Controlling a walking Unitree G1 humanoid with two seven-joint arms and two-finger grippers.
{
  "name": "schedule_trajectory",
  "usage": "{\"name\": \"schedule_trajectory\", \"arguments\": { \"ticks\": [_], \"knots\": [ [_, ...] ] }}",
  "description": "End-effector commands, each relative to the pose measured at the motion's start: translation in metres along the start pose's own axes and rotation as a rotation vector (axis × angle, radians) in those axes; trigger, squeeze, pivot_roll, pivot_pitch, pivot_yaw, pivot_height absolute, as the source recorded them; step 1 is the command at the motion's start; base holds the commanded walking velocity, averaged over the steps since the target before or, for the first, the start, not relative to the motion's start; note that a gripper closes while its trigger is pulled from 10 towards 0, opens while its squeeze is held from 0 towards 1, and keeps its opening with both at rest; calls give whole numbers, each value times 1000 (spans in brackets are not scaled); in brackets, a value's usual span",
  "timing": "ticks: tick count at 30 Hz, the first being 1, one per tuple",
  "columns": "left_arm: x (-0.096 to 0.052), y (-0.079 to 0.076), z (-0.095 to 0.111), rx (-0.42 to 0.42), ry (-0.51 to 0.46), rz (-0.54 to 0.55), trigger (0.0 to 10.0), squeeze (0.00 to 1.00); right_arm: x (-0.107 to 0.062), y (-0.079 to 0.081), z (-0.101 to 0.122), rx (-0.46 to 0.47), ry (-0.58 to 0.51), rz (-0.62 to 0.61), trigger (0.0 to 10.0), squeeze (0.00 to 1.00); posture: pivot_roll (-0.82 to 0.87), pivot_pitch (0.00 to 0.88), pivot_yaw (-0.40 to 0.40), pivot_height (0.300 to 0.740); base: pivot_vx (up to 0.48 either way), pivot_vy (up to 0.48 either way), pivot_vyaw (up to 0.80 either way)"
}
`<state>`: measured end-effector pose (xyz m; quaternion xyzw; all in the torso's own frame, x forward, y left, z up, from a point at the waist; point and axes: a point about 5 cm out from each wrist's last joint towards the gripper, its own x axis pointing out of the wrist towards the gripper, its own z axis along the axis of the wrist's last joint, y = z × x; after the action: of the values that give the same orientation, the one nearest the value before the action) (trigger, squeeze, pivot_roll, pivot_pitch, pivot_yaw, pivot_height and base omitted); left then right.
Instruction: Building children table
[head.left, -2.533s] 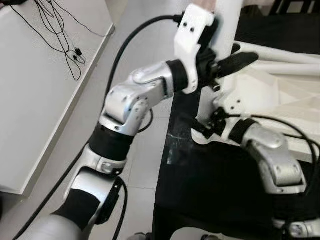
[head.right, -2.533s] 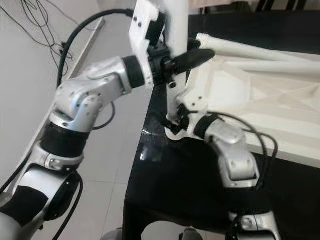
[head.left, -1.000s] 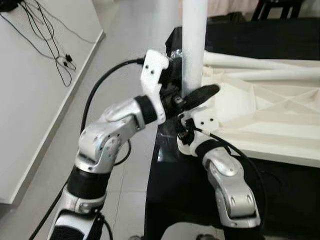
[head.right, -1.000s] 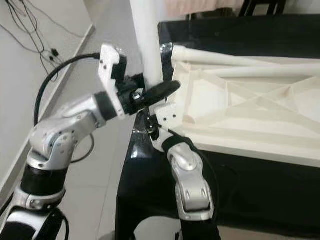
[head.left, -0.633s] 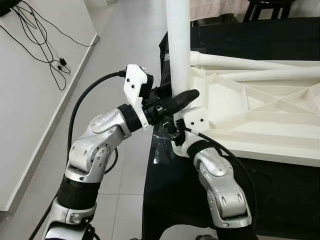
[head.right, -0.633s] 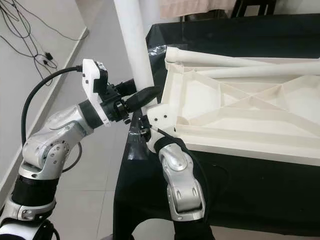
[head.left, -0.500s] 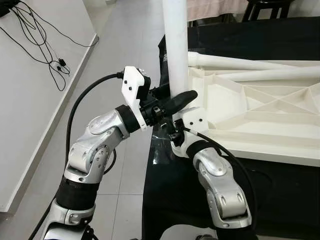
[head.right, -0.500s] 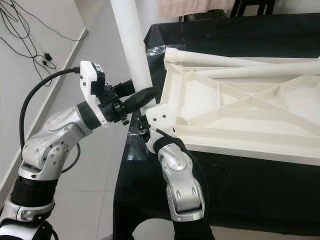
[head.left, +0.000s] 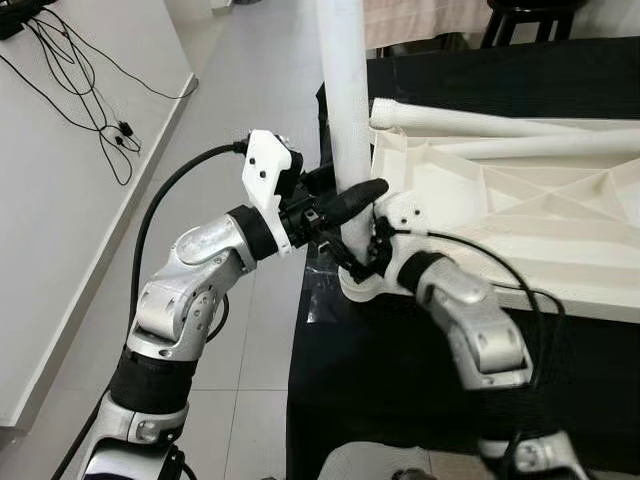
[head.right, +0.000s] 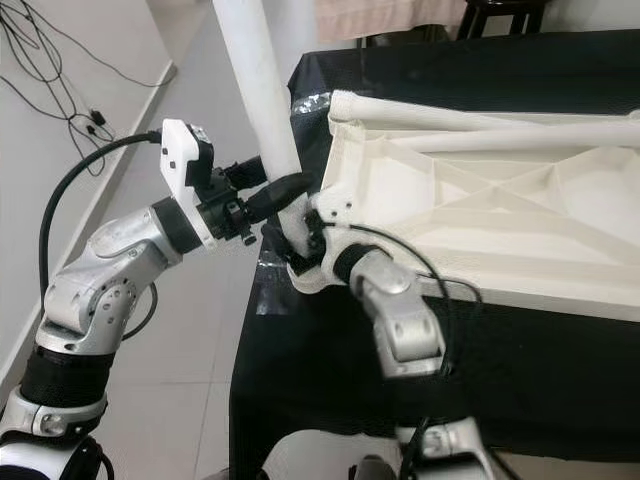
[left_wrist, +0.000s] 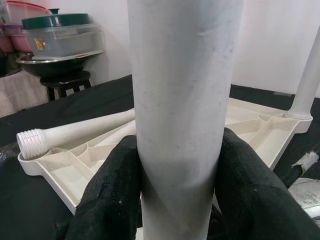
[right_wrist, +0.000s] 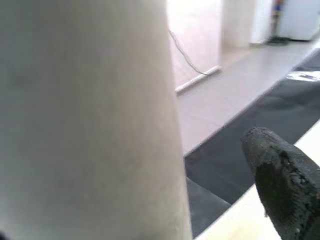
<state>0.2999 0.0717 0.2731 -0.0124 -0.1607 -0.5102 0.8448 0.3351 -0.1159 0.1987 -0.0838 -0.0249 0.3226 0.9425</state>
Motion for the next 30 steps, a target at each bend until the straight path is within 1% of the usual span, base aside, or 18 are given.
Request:
{"name": "schedule_trajectory", "arguments": {
  "ticks": [1, 2, 3, 4, 5, 7, 8, 10, 12, 13, 14, 20, 25, 26, 27, 28, 29, 30],
  "knots": [
    [11, -32, -10, -34, 37, -212, 0, 0, 0, -27, 10, -36, -9, -77, 10000, 1000, 9, 138, 111, 740, 0, 0, 0],
    [12, -33, -9, -34, 35, -216, 0, 0, 1, -31, 9, -43, -7, -25, 10000, 1000, 9, 138, 112, 740, 0, 0, 0],
    [13, -34, -8, -35, 34, -219, 0, 0, 1, -33, 9, -46, -9, 30, 10000, 412, 12, 137, 113, 740, 0, 0, 0],
    [14, -35, -8, -36, 33, -221, 0, 0, 2, -36, 10, -52, -12, 79, 10000, 12, 12, 137, 113, 740, 0, 0, 0],
    [14, -35, -8, -36, 33, -221, 0, 0, 2, -36, 10, -52, -12, 79, 10000, 12, 12, 137, 113, 740, 0, 0, 0],
    [14, -36, -8, -39, 32, -225, 0, 0, 5, -39, 10, -80, -18, 158, 10000, 0, 14, 135, 114, 740, 0, 0, 0],
    [14, -36, -8, -39, 32, -225, 0, 0, 5, -39, 10, -80, -18, 158, 10000, 0, 14, 135, 114, 740, 0, 0, 0],
    [15, -37, -7, -40, 31, -229, 0, 0, 8, -41, 11, -89, -14, 237, 10000, 0, 21, 135, 113, 740, 0, 0, 0],
    [15, -38, -7, -40, 31, -231, 0, 0, 10, -40, 12, -97, -11, 282, 10000, 0, 21, 134, 113, 740, 0, 0, 0],
    [16, -39, -7, -40, 30, -233, 0, 0, 12, -40, 12, -102, -7, 315, 7961, 0, 21, 134, 113, 740, 0, 0, 0],
    [16, -39, -7, -41, 30, -234, 0, 0, 14, -39, 12, -102, -3, 335, 0, 0, 22, 135, 111, 740, 0, 0, 0],
    [16, -40, -6, -41, 29, -233, 0, 0, 22, -36, 12, -106, -11, 370, 0, 0, 24, 139, 107, 740, 0, 0, 0],
    [16, -40, -6, -40, 28, -231, 0, 0, 24, -36, 11, -101, -20, 373, 0, 0, 24, 141, 108, 740, 0, 0, 0],
    [17, -40, -6, -37, 29, -224, 588, 0, 25, -36, 9, -93, -22, 362, 0, 0, 23, 142, 109, 740, 0, 0, 0],
    [17, -40, -6, -37, 29, -224, 588, 0, 25, -36, 9, -93, -22, 362, 0, 0, 23, 142, 109, 740, 0, 0, 0],
    [17, -39, -6, -35, 31, -220, 4627, 0, 25, -37, 8, -88, -22, 358, 0, 0, 23, 142, 109, 740, 0, 0, 0],
    [17, -39, -6, -35, 31, -220, 4627, 0, 25, -37, 8, -88, -22, 358, 0, 0, 23, 142, 109, 740, 0, 0, 0],
    [18, -38, -6, -39, 28, -206, 10000, 0, 25, -37, 6, -84, -22, 352, 0, 0, 22, 143, 111, 740, 0, 0, 0]
  ]
}}
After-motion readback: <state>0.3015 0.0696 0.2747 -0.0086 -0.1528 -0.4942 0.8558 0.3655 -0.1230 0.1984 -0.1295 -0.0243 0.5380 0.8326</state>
